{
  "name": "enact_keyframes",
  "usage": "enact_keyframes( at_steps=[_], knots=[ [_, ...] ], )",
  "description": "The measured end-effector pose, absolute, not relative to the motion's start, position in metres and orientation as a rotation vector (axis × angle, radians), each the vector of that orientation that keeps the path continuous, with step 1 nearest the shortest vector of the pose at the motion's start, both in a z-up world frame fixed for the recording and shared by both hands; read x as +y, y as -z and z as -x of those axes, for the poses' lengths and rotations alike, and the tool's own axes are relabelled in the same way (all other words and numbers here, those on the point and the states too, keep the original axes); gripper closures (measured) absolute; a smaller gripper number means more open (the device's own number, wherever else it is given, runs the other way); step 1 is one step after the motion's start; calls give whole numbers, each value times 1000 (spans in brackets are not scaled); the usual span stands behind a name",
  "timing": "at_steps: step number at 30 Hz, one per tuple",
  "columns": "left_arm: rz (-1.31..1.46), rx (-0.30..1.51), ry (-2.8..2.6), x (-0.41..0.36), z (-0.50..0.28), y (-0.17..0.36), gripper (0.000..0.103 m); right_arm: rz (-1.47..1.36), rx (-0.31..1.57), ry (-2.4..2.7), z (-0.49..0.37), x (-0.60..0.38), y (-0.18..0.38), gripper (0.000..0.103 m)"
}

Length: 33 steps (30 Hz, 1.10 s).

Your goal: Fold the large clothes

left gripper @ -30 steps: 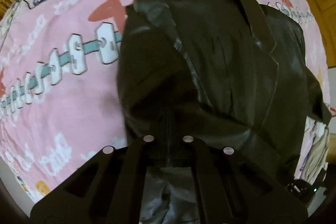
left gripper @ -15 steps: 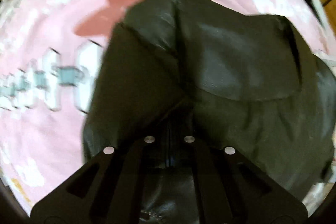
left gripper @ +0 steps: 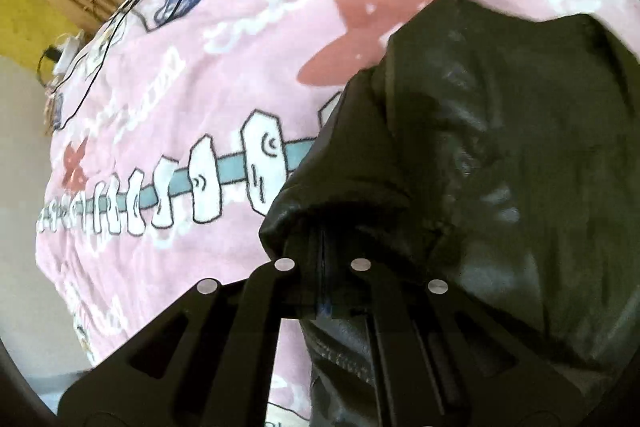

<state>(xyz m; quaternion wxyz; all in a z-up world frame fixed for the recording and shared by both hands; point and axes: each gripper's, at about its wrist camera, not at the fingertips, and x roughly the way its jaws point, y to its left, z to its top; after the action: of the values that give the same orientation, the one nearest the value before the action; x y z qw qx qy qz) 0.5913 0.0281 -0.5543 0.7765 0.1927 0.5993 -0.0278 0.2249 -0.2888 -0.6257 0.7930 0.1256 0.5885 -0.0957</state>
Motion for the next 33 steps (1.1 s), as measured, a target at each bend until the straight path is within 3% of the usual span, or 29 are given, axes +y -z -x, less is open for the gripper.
enact_keyframes(
  at_steps=[1, 4, 5, 11, 15, 18, 23, 28, 31, 33],
  knots=[
    [-413, 1289, 74, 29, -589, 548, 102, -272, 1267, 223, -225, -292, 626, 73],
    [-360, 1285, 69, 32, -581, 528, 102, -331, 1266, 277, -212, -308, 621, 29],
    [-339, 1285, 71, 33, -578, 520, 102, -352, 1251, 287, -203, -314, 614, 28],
    [-259, 1262, 114, 18, -547, 481, 102, -543, 1156, 435, -144, -396, 565, 28],
    [-135, 1283, 178, -1, -483, 470, 102, -774, 1075, 603, -112, -495, 550, 29],
    [-127, 1377, 263, -29, -426, 494, 102, -875, 1020, 767, -86, -570, 545, 31],
    [-367, 1470, 361, -85, -348, 563, 102, -697, 1079, 925, -79, -651, 541, 35],
    [-580, 1416, 351, -118, -308, 602, 102, -648, 1188, 868, -89, -695, 567, 42],
    [-643, 1388, 333, -127, -304, 606, 102, -679, 1264, 781, -97, -700, 589, 59],
    [-644, 1399, 335, -128, -308, 606, 102, -690, 1285, 747, -101, -699, 595, 61]
  ],
)
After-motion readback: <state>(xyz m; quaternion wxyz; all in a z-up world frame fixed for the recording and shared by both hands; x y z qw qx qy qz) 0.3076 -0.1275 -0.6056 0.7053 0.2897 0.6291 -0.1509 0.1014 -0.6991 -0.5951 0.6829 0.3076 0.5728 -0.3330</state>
